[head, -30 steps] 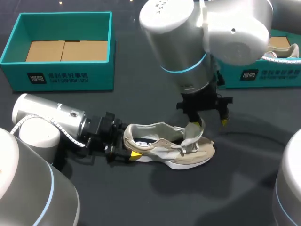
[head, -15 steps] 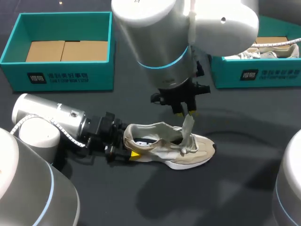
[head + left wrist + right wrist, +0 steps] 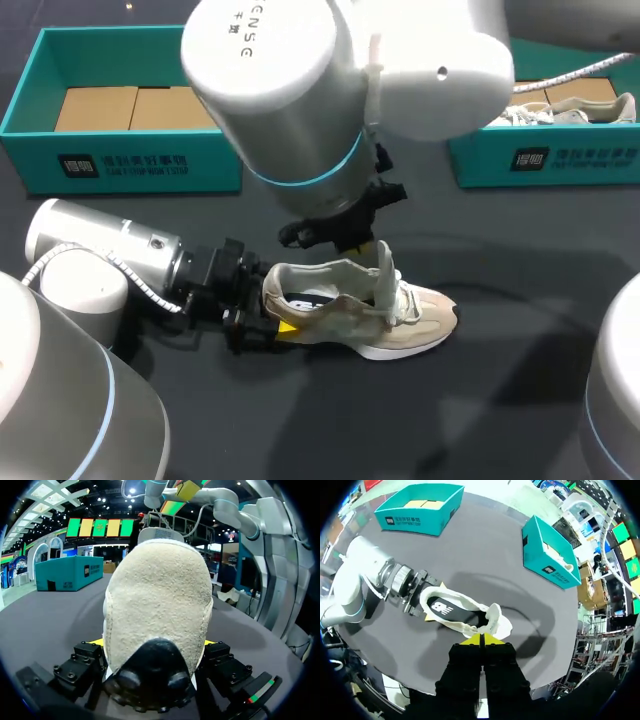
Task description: Take the shoe out of the shoebox, open the shoe tongue, remove and reinsert the insole, then place the shoe into the shoebox
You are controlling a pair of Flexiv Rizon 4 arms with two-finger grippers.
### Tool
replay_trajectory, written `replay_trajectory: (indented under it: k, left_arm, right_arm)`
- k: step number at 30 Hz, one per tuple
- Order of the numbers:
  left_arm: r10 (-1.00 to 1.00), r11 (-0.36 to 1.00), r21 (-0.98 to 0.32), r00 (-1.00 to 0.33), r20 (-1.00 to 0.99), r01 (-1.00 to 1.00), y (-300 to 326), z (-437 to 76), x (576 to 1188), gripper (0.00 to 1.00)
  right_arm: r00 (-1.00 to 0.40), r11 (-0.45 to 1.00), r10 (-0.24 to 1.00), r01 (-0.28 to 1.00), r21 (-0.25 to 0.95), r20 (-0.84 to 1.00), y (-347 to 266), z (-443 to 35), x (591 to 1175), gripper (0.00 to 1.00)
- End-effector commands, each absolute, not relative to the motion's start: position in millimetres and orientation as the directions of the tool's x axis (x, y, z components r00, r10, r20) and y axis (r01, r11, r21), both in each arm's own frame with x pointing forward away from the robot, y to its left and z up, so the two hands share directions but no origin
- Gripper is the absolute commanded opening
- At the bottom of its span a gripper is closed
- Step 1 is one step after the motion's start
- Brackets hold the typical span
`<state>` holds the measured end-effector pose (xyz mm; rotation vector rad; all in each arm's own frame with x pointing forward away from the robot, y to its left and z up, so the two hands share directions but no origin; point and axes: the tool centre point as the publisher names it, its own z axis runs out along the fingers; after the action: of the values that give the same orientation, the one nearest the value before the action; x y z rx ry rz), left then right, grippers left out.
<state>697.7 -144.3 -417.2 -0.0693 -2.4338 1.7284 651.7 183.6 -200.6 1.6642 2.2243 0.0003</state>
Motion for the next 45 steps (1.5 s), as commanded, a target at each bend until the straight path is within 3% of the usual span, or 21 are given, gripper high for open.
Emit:
replay_trajectory:
  k: [1, 3, 5, 8, 12, 24, 29, 32, 45]
  left_arm:
    - [0.127, 0.334, -0.941, -0.987, 0.099, -0.052, -145, -419, 698, 0.00]
    - [0.127, 0.334, -0.941, -0.987, 0.099, -0.052, -145, -419, 698, 0.00]
    - [0.127, 0.334, -0.941, -0.987, 0.099, -0.052, -145, -419, 698, 0.00]
    - [0.127, 0.334, -0.941, -0.987, 0.099, -0.052, -145, -419, 698, 0.00]
    - [0.127, 0.334, -0.941, -0.987, 0.099, -0.052, -145, -419, 698, 0.00]
    - [0.127, 0.334, -0.941, -0.987, 0.099, -0.052, -145, -419, 698, 0.00]
    - [0.127, 0.334, -0.941, -0.987, 0.099, -0.052, -145, -419, 698, 0.00]
    - [0.127, 0.334, -0.941, -0.987, 0.099, -0.052, -145, -419, 698, 0.00]
    - [0.127, 0.334, -0.941, -0.987, 0.099, -0.052, -145, -419, 698, 0.00]
  right_arm:
    - [-0.334, 0.386, 0.909, 0.900, 0.202, -0.248, 181, -202, 654, 0.00]
    - [-0.334, 0.386, 0.909, 0.900, 0.202, -0.248, 181, -202, 654, 0.00]
    - [-0.515, 0.549, 0.833, 0.815, 0.185, -0.205, 196, -208, 661, 0.00]
    - [-0.625, 0.641, 0.767, 0.744, 0.189, -0.144, 212, -217, 671, 0.00]
    - [-0.671, 0.665, 0.741, 0.728, 0.164, -0.027, 219, -225, 680, 0.00]
    - [-0.671, 0.665, 0.741, 0.728, 0.164, -0.027, 219, -225, 680, 0.00]
    - [-0.837, 0.824, 0.546, 0.532, 0.195, -0.027, 215, -243, 681, 0.00]
    - [-0.934, 0.926, 0.356, 0.354, 0.134, 0.007, 209, -249, 681, 0.00]
    - [-0.939, 0.935, 0.343, 0.342, 0.094, 0.006, 214, -261, 683, 0.00]
